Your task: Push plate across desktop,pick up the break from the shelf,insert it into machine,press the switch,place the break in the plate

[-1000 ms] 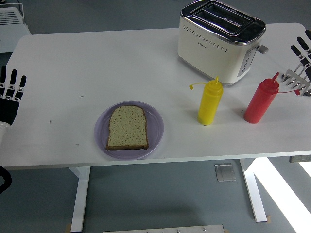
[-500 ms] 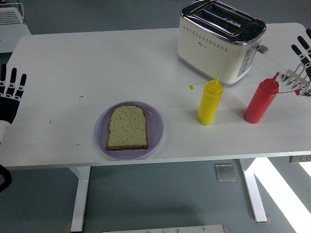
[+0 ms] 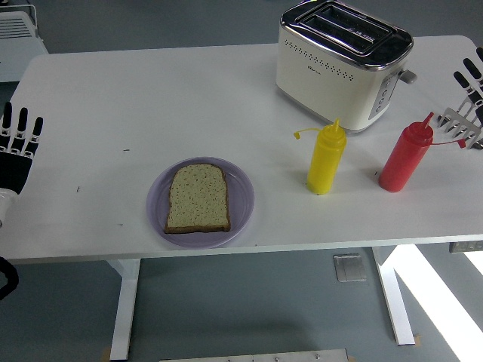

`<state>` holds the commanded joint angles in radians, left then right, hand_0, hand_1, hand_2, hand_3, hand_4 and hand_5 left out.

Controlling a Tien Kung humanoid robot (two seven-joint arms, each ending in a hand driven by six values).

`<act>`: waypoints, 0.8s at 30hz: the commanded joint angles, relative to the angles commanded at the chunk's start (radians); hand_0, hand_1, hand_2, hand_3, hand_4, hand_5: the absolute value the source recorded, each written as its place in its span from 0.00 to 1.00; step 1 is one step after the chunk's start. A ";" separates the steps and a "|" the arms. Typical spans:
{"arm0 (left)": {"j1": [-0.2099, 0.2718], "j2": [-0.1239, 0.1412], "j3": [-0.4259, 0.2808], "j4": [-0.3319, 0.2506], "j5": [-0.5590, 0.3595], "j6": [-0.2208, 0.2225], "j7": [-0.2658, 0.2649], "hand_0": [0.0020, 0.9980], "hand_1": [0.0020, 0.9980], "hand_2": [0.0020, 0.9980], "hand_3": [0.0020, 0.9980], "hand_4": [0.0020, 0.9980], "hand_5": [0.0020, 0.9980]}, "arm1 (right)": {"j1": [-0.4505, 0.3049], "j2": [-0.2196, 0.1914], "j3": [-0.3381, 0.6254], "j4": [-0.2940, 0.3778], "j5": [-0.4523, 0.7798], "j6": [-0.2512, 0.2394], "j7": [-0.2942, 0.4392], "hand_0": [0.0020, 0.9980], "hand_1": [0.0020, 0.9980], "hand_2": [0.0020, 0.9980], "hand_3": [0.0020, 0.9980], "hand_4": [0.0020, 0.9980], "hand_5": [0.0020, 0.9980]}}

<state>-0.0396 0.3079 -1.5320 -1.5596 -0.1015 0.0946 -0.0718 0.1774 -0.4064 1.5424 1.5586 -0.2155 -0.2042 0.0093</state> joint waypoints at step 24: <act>-0.007 0.018 0.030 0.013 -0.008 0.001 0.004 0.81 0.73 0.67 0.71 0.76 1.00 | -0.025 0.002 0.020 0.007 0.005 -0.015 0.014 0.75 0.69 0.67 0.65 0.69 0.42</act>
<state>-0.0470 0.3256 -1.5025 -1.5471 -0.1098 0.0956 -0.0678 0.1520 -0.4039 1.5621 1.5655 -0.2105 -0.2189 0.0237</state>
